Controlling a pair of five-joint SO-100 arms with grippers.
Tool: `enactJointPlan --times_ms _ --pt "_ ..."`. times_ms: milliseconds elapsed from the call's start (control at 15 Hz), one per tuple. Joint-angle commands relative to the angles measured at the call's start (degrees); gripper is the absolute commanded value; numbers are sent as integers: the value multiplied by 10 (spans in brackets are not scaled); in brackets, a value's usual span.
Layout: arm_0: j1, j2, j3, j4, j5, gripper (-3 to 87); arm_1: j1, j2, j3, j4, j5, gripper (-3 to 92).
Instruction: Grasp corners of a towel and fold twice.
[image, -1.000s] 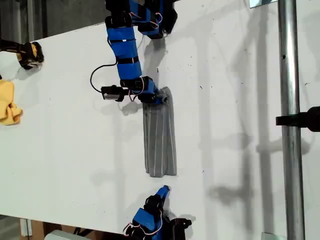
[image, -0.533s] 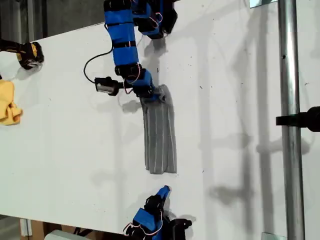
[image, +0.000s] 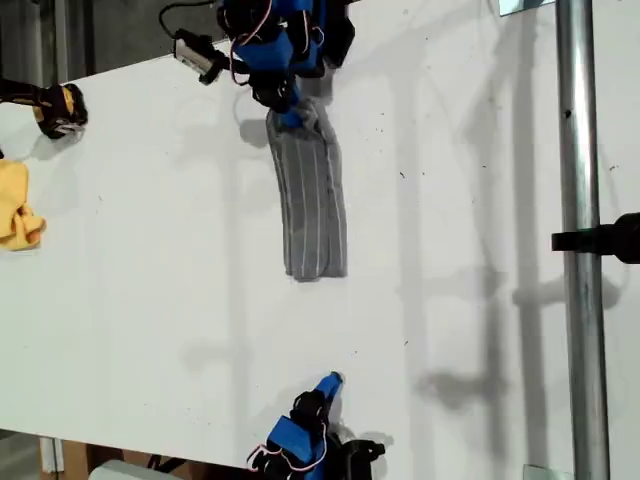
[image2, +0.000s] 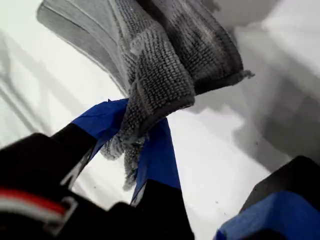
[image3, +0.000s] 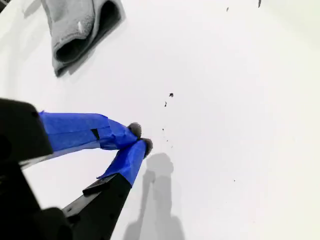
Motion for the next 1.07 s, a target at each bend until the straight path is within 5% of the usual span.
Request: enactJointPlan --times_ms 0,200,333,933,1000 --pt "-5 4 -17 -1 3 -10 -5 -52 -16 -93 -26 -2" --pt "-11 4 -16 -3 7 -10 -20 -423 -179 -349 -103 -2" --pt "-5 4 -16 -2 1 -10 -33 -608 -315 -408 -136 -2" --pt "0 4 -14 -1 -2 -10 -69 -1020 -746 -373 -206 9" --pt "-4 4 -14 -2 1 -10 -68 -1056 -752 -371 -204 198"
